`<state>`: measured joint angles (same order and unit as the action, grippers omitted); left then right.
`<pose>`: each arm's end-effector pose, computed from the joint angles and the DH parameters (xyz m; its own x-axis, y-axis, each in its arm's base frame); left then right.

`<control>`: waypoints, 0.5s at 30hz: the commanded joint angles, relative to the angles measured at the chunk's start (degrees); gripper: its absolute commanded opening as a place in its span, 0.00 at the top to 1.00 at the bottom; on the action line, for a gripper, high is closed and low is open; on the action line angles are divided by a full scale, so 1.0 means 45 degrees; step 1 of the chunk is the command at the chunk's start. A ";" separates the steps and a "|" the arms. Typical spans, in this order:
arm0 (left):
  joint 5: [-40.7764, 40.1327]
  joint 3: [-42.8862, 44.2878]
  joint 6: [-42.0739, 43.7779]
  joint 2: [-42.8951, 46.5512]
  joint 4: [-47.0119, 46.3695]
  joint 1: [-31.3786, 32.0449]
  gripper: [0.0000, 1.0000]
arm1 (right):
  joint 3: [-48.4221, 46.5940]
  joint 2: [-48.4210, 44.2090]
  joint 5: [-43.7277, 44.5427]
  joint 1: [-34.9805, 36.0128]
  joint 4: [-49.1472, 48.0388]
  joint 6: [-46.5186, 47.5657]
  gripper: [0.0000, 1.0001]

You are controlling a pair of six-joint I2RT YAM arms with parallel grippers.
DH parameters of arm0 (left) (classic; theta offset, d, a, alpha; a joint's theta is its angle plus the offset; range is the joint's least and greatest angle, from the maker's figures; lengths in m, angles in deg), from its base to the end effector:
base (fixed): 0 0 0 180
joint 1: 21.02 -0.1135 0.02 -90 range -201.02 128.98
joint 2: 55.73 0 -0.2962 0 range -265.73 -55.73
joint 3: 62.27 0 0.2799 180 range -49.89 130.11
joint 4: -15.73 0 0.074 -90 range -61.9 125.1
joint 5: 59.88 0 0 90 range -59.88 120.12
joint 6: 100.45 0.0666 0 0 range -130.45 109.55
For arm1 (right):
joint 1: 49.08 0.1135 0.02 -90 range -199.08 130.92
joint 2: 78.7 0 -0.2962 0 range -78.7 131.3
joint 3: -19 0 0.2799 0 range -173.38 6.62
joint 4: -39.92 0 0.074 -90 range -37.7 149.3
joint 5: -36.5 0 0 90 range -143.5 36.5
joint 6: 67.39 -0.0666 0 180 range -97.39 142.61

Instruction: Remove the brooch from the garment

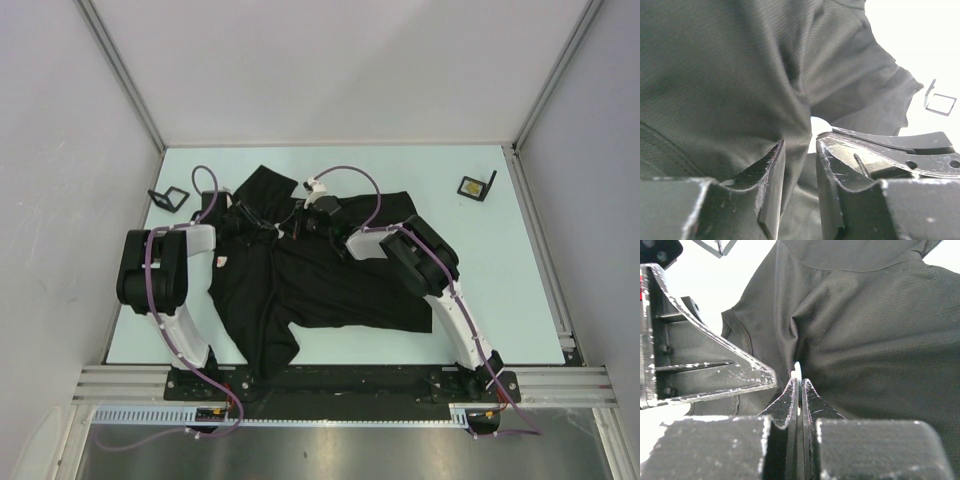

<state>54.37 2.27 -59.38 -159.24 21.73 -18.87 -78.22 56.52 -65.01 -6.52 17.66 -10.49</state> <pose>0.4008 -0.0424 0.1303 -0.7087 -0.6613 -0.2460 -0.3192 0.6114 -0.7241 0.4218 0.4054 0.1120 -0.6066 0.1695 -0.7767 -0.5646 0.5960 0.5710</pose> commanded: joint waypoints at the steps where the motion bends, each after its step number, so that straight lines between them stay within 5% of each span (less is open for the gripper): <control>1: -0.0194 0.0342 0.0326 -0.0104 0.0244 0.0166 0.66 | 0.0122 -0.0986 0.0389 0.0131 -0.0917 0.0383 1.00; 15: -0.0643 0.0635 0.0365 -0.0182 0.0478 0.0381 0.59 | 0.0161 -0.1045 0.0214 0.0170 -0.0995 0.0422 1.00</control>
<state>52.55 3.30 -58.88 -160.29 24.00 -17.40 -77.60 55.86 -64.29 -6.06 16.44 -9.66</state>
